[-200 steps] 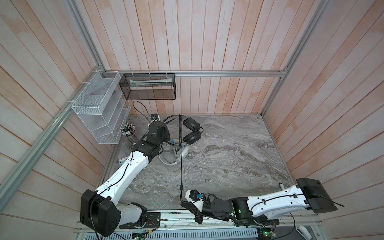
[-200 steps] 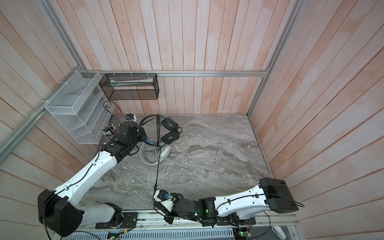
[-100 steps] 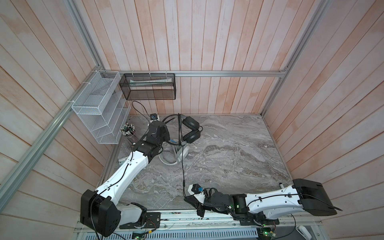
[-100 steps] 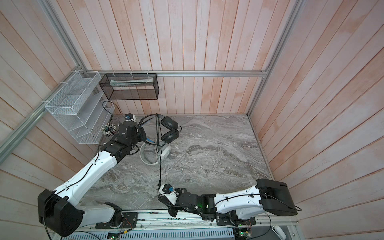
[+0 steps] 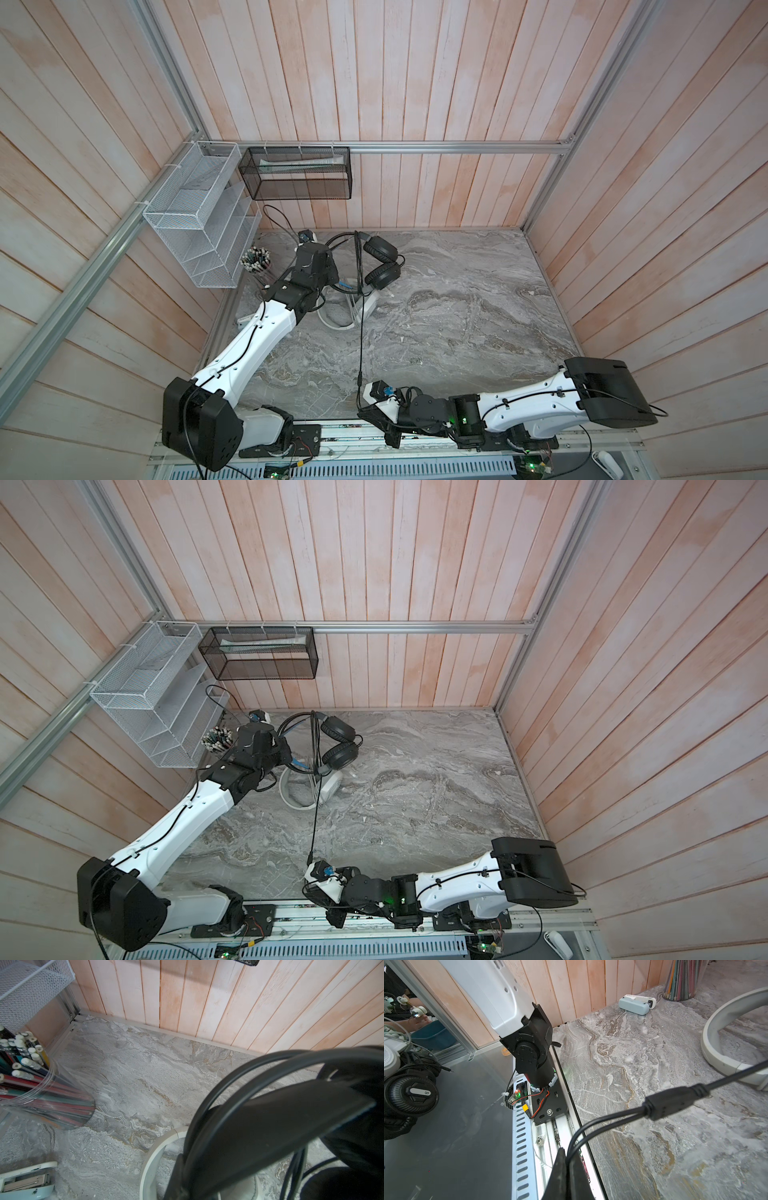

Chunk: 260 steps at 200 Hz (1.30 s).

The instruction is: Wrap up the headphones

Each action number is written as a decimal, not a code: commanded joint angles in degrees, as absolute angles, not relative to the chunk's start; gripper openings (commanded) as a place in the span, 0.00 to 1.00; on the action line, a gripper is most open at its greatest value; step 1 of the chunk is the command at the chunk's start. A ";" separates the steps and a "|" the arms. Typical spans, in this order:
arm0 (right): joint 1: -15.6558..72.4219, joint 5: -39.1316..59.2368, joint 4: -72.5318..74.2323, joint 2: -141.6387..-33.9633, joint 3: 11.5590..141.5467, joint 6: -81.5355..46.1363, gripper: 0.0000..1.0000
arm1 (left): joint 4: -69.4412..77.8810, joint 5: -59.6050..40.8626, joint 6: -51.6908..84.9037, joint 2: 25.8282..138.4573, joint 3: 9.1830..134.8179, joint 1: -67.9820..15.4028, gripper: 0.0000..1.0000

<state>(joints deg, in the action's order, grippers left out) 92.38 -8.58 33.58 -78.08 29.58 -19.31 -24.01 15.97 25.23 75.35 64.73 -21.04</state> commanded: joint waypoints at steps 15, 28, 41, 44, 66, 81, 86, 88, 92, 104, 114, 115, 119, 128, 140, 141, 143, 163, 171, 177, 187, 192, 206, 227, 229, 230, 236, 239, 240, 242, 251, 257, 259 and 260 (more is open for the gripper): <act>89.01 -4.90 38.01 -77.17 27.17 -19.12 0.00 | -20.20 12.52 30.28 73.92 68.48 -20.48 0.00; 88.08 -4.32 37.97 -77.57 27.02 -18.77 0.00 | -20.79 12.07 30.63 73.82 68.97 -20.48 0.00; 87.55 -3.72 37.97 -78.08 27.20 -18.57 0.00 | -21.09 11.46 30.78 73.82 69.33 -20.47 0.00; 87.53 -3.62 37.88 -78.21 27.36 -18.54 0.00 | -21.09 11.43 30.76 73.77 69.27 -20.40 0.00; 87.95 -2.12 37.00 -78.16 28.45 -19.11 0.00 | -21.42 12.77 30.24 74.05 69.30 -20.35 0.00; 89.18 -2.50 36.44 -77.62 28.65 -19.20 0.00 | -21.45 12.65 30.32 74.34 69.17 -19.81 0.00; 89.63 -2.63 35.76 -77.48 28.89 -19.27 0.00 | -21.45 12.50 30.41 74.48 69.08 -19.63 0.00; 89.89 -2.68 35.48 -77.40 29.13 -19.25 0.00 | -21.40 12.42 30.48 74.52 69.08 -19.61 0.00; 90.33 -2.87 34.81 -77.23 29.32 -19.18 0.00 | -21.29 12.44 30.52 74.67 69.09 -19.47 0.00; 91.94 -3.57 32.90 -76.64 30.53 -18.87 0.00 | -21.27 12.46 30.36 75.43 69.25 -19.17 0.00; 93.17 -3.74 31.26 -76.02 31.59 -18.62 0.00 | -21.27 12.64 30.01 76.20 69.49 -18.99 0.00; 93.26 -3.76 31.10 -75.93 31.70 -18.54 0.00 | -21.27 12.69 29.94 76.29 69.46 -19.03 0.00; 93.70 -3.81 30.33 -75.66 32.22 -18.45 0.00 | -21.27 12.97 29.82 76.62 69.48 -18.99 0.00; 94.82 -4.29 28.43 -74.88 33.51 -18.04 0.00 | -21.28 13.39 29.47 77.27 69.45 -18.90 0.00; 95.98 -5.24 24.84 -73.61 35.42 -17.07 0.00 | -21.27 13.96 29.03 77.86 69.01 -18.90 0.00; 96.11 -5.34 24.51 -73.50 35.55 -16.97 0.00 | -21.27 14.01 29.06 77.96 68.96 -18.90 0.00; 96.32 -5.60 23.86 -73.26 35.91 -16.72 0.00 | -21.23 14.05 29.02 78.07 68.92 -18.90 0.00; 97.39 -7.64 17.35 -70.31 39.99 -14.18 0.00 | -21.04 14.39 28.59 78.66 67.72 -18.90 0.00; 97.64 -8.21 14.67 -68.91 41.55 -13.07 0.00 | -21.03 14.61 28.40 78.60 67.13 -18.90 0.00; 97.69 -8.84 12.57 -67.78 42.74 -12.20 0.00 | -20.98 14.76 28.18 78.53 66.73 -18.89 0.00; 97.70 -10.05 8.60 -66.05 45.00 -10.63 0.00 | -21.18 14.86 27.70 78.20 66.15 -18.90 0.00; 97.65 -10.83 6.47 -65.26 46.24 -9.67 0.00 | -21.26 14.94 27.39 78.07 65.88 -18.90 0.00; 97.69 -12.94 1.03 -63.01 49.60 -6.97 0.00 | -21.43 14.87 25.99 77.28 65.03 -19.15 0.00; 97.53 -16.83 -5.74 -60.01 54.16 -2.32 0.00 | -20.99 15.89 22.18 75.19 63.02 -21.19 0.00; 97.46 -17.15 -6.42 -59.76 54.65 -2.03 0.00 | -21.05 16.12 21.81 74.98 62.91 -21.58 0.00; 97.38 -17.28 -6.73 -59.68 54.88 -1.72 0.00 | -21.03 16.28 21.58 74.89 62.79 -21.73 0.00; 97.12 -17.93 -8.39 -59.07 56.41 -0.40 0.00 | -21.09 17.46 20.26 74.24 62.38 -22.97 0.00; 96.92 -18.19 -9.39 -58.83 57.07 0.13 0.00 | -21.09 18.16 19.50 74.00 62.14 -23.66 0.00; 96.84 -18.24 -9.66 -58.73 57.36 0.28 0.00 | -21.09 18.39 19.24 73.91 62.05 -23.96 0.00; 96.66 -18.38 -10.19 -58.58 57.91 0.53 0.00 | -21.07 18.86 18.61 73.74 61.87 -24.45 0.00; 95.65 -18.57 -12.43 -58.23 60.19 2.19 0.00 | -21.09 20.93 16.13 72.86 61.13 -26.81 0.00; 94.74 -18.25 -13.85 -58.06 61.70 3.26 0.00 | -21.14 22.60 14.57 72.26 60.48 -28.48 0.00; 94.39 -18.14 -14.21 -58.00 62.10 3.58 0.00 | -21.10 23.18 14.12 72.07 60.25 -29.07 0.00; 94.26 -18.08 -14.35 -57.91 62.29 3.73 0.00 | -21.10 23.46 13.92 71.94 60.18 -29.30 0.00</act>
